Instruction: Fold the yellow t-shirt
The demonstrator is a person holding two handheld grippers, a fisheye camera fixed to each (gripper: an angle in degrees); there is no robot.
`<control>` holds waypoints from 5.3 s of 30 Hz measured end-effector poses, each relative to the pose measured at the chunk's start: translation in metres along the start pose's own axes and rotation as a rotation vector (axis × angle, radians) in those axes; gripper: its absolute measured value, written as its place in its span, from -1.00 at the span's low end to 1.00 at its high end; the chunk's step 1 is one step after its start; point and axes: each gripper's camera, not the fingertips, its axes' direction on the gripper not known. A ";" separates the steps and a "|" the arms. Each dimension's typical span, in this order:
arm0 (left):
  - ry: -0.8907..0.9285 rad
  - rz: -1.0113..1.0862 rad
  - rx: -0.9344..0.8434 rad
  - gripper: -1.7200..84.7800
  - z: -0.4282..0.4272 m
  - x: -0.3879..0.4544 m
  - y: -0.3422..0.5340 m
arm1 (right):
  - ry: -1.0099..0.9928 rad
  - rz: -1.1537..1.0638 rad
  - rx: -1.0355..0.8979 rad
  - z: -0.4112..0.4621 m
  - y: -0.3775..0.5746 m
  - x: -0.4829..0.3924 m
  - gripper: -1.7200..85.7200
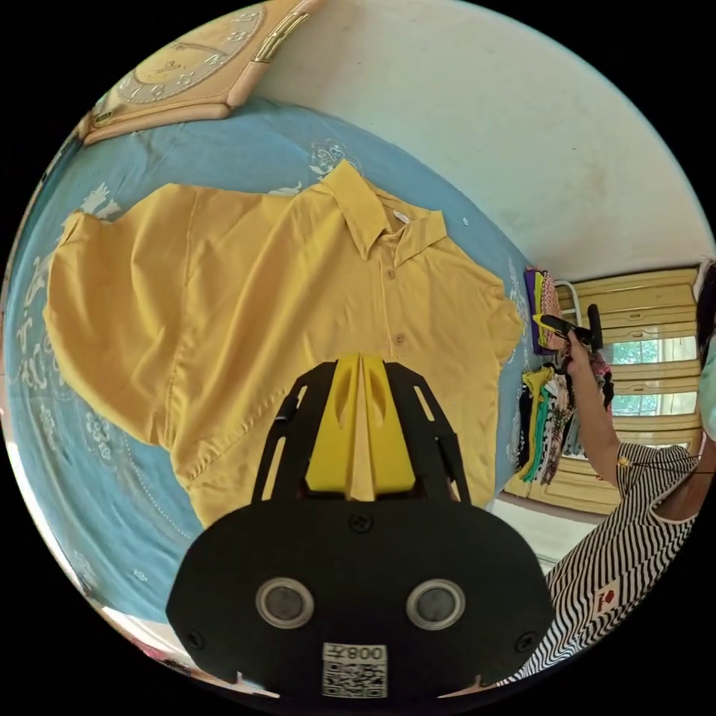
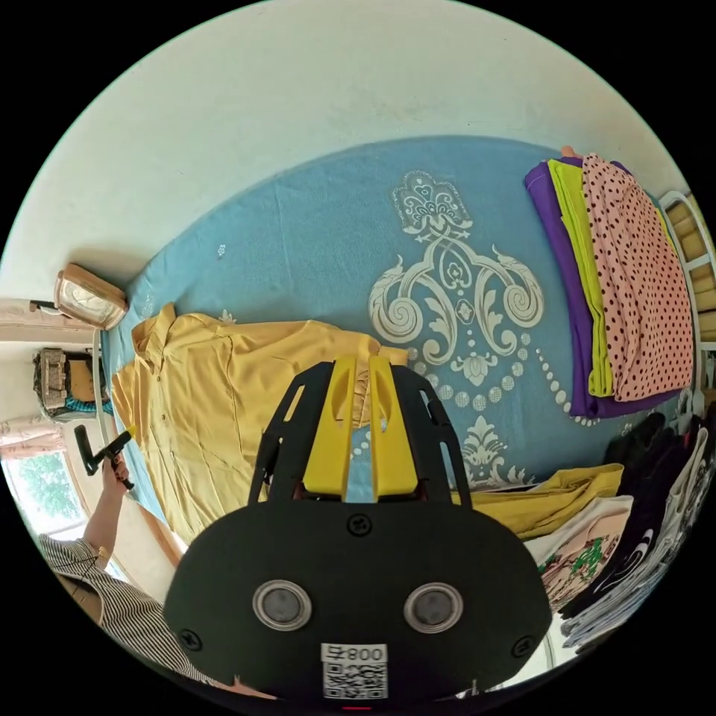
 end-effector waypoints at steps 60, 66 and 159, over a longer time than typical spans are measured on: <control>0.328 0.634 -0.136 -0.73 0.119 0.336 -0.166 | -0.095 -0.135 0.404 0.077 0.122 -0.111 -0.90; 0.049 0.685 -0.152 -0.91 0.152 0.373 -0.189 | -0.079 -0.266 0.385 0.107 0.145 -0.156 -0.89; -0.013 0.656 -0.140 -0.95 0.246 0.430 -0.395 | -0.476 -0.039 0.241 0.214 0.170 0.006 -0.96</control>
